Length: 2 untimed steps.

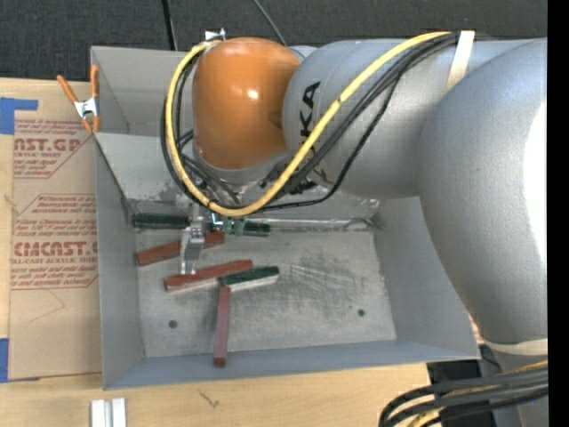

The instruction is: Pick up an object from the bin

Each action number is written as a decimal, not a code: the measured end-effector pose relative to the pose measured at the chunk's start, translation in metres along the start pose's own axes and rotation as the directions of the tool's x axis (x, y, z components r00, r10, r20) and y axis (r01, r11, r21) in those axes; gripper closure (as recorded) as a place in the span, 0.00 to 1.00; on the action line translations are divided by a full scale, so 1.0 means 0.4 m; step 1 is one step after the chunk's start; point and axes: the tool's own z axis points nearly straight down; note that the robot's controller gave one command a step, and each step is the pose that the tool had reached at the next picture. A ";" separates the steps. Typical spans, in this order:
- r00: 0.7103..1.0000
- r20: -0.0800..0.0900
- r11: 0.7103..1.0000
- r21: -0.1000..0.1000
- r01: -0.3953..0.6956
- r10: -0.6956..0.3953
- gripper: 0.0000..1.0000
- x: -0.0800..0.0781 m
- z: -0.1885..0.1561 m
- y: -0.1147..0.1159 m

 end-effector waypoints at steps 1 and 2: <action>1.000 0.008 1.000 -0.001 -0.002 0.002 0.00 -0.005 -0.012 -0.002; 1.000 0.008 1.000 -0.002 -0.002 0.002 0.00 -0.005 -0.010 -0.003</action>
Offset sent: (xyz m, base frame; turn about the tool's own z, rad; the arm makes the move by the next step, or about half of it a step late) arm -0.0057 -0.0078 -0.1303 0.0673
